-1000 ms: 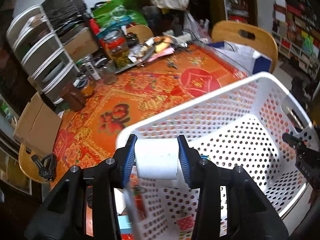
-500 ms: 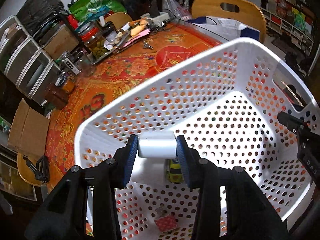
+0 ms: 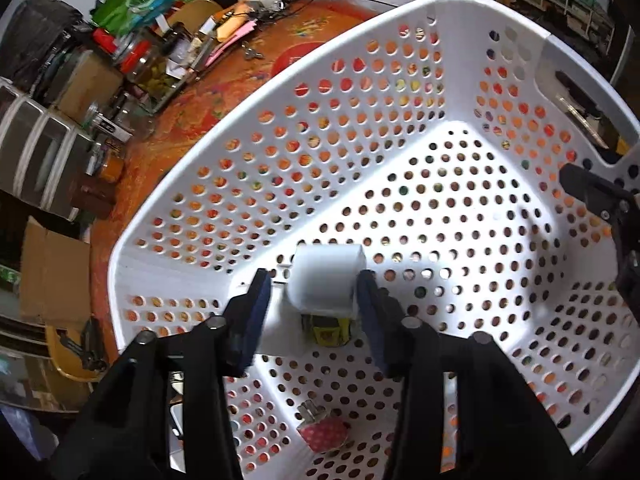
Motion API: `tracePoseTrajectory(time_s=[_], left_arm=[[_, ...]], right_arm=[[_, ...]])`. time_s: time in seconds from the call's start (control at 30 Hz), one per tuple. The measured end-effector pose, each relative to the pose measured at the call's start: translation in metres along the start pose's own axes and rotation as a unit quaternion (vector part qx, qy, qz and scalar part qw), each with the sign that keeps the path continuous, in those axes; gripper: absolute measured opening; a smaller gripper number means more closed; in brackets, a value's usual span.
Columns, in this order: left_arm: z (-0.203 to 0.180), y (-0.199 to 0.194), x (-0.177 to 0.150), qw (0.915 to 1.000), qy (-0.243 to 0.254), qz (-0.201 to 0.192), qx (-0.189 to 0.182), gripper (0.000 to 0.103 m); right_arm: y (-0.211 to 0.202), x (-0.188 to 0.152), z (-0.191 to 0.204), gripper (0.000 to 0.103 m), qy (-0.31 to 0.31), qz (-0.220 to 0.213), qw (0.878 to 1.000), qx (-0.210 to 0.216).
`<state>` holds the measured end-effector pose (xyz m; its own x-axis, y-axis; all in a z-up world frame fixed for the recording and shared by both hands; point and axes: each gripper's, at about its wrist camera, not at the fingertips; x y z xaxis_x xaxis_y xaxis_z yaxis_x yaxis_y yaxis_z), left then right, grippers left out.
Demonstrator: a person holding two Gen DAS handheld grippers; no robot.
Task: Organize rigid objects
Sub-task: 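Carry the white flat box with the left tool into the basket and release, then lower the left tool onto the black power adapter and grasp it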
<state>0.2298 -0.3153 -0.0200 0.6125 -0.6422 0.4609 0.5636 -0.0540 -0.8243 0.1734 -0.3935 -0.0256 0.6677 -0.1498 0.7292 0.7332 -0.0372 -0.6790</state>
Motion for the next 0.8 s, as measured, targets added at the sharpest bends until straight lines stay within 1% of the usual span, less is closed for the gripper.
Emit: tracePoseTrajectory(time_s=[0.03,0.07,0.1,0.2,0.27,0.3,0.33,0.37,0.4,0.43,0.5,0.53,0.6,0.67,0.73,0.8], left_arm=[[0.002,-0.002,0.001,1.0,-0.005,-0.006,-0.006,0.066],[0.009,-0.009,0.0,0.9995,-0.015,-0.025,-0.009,0.071],[0.015,-0.015,-0.001,0.9992,-0.021,-0.034,-0.007,0.075],[0.045,-0.05,-0.015,0.9951,-0.053,-0.083,-0.007,0.076],[0.078,-0.082,-0.033,0.9889,-0.086,-0.121,-0.003,0.08],[0.093,-0.094,-0.042,0.9859,-0.099,-0.135,0.002,0.085],[0.111,-0.108,-0.056,0.982,-0.114,-0.15,0.01,0.095],[0.131,-0.12,-0.072,0.9777,-0.131,-0.163,0.022,0.1],[0.148,-0.126,-0.084,0.9746,-0.145,-0.168,0.031,0.103],[0.167,-0.13,-0.099,0.9708,-0.164,-0.171,0.041,0.103],[0.206,-0.121,-0.127,0.9647,-0.205,-0.153,0.063,0.103],[0.224,-0.108,-0.139,0.9622,-0.226,-0.135,0.068,0.103],[0.255,-0.073,-0.166,0.9573,-0.268,-0.089,0.064,0.103],[0.273,-0.032,-0.188,0.9532,-0.293,-0.046,0.056,0.103],[0.277,-0.007,-0.2,0.9508,-0.305,-0.025,0.05,0.102],[0.278,0.015,-0.208,0.9478,-0.318,-0.011,0.025,0.102]], right_arm=[[0.0,0.0,0.0,0.021,0.0,0.0,1.0,0.0],[0.0,0.0,0.0,0.021,0.0,0.001,1.0,0.0],[0.0,0.0,0.001,0.021,0.0,0.002,1.0,0.0],[-0.001,-0.001,0.001,0.021,-0.001,0.003,1.0,0.0],[0.0,-0.001,0.001,0.021,-0.002,0.004,1.0,0.0],[0.0,-0.001,0.001,0.021,-0.002,0.004,1.0,0.0],[0.0,-0.001,0.001,0.021,-0.003,0.004,1.0,0.0],[0.0,-0.001,0.002,0.021,-0.004,0.004,1.0,0.0],[0.0,-0.001,0.002,0.021,-0.004,0.004,1.0,0.001],[0.0,-0.001,0.002,0.021,-0.004,0.004,1.0,0.0],[0.001,-0.001,0.002,0.021,-0.005,0.004,1.0,0.0],[0.001,-0.001,0.002,0.021,-0.005,0.004,1.0,0.0],[0.001,0.0,0.001,0.021,-0.005,0.003,1.0,0.0],[0.002,0.0,0.002,0.021,-0.004,0.004,1.0,0.0],[0.001,0.0,0.001,0.021,-0.005,0.004,1.0,0.0],[0.001,0.0,0.0,0.021,-0.004,0.005,1.0,-0.001]])
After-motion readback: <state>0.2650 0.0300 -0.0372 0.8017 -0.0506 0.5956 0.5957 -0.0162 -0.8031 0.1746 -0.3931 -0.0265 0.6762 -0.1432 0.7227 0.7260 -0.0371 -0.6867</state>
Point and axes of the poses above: each gripper's, at about its wrist camera, not at the fingertips, and y roughly the way its jaws point, z to its left, x to its top, and after that the axes turned 11 degrees about -z, right-handed
